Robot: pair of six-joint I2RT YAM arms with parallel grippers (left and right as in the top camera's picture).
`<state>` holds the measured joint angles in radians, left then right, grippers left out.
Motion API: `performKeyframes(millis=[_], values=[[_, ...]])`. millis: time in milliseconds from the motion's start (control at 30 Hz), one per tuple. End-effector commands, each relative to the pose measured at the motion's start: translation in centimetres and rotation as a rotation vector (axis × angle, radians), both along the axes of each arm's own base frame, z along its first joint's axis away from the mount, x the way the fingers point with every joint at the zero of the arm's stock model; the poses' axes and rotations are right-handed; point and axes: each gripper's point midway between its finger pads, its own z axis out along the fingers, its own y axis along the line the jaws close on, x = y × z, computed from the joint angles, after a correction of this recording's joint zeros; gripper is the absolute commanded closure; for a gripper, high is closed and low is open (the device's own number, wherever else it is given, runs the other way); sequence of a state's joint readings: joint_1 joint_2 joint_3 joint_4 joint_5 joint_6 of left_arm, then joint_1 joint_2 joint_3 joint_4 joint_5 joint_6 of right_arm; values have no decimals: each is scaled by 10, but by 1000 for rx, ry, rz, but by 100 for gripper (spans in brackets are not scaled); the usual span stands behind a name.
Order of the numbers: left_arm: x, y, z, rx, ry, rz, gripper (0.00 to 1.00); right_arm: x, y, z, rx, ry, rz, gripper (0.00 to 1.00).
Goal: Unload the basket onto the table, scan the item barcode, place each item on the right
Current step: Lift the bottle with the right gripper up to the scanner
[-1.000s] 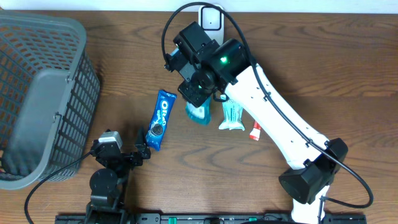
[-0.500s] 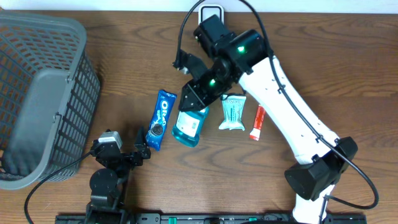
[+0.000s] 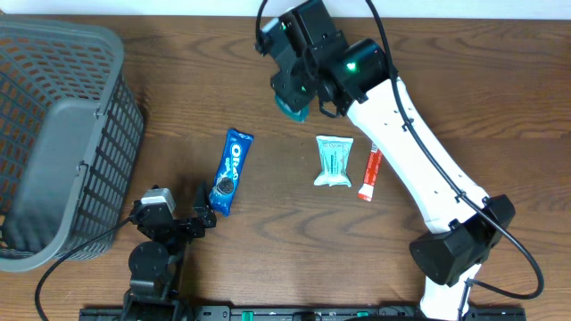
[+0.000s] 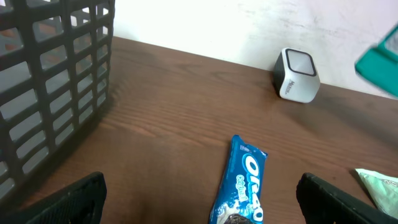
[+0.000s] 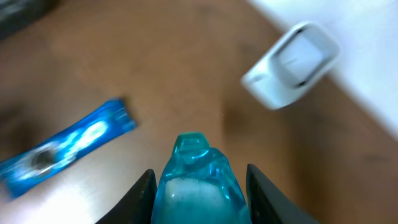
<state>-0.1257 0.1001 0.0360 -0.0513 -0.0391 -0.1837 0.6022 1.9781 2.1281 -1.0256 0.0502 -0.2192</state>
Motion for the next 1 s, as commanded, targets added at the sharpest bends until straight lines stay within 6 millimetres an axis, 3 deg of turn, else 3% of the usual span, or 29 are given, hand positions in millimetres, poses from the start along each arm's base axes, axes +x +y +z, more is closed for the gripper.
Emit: performKeyframes(millis=[0,167,367,633,800,967], values=[[-1,2,-19,2,45,9,2,28,-32,42,-97,-205,-76,82],[-1,2,-19,2,45,9,2,64,-31,42,-136,-317,-62,82],[-1,2,-19,2,45,9,2,128,-44,36,-278,-520,-165,82],[-1,2,-19,2,45,9,2,189,-43,5,-479,-738,-236,83],[-1,2,-19,2,45,9,2,210,-36,-17,-532,-837,-273,81],[-1,2,-19,2,45,9,2,215,-20,-63,-579,-818,-219,81]])
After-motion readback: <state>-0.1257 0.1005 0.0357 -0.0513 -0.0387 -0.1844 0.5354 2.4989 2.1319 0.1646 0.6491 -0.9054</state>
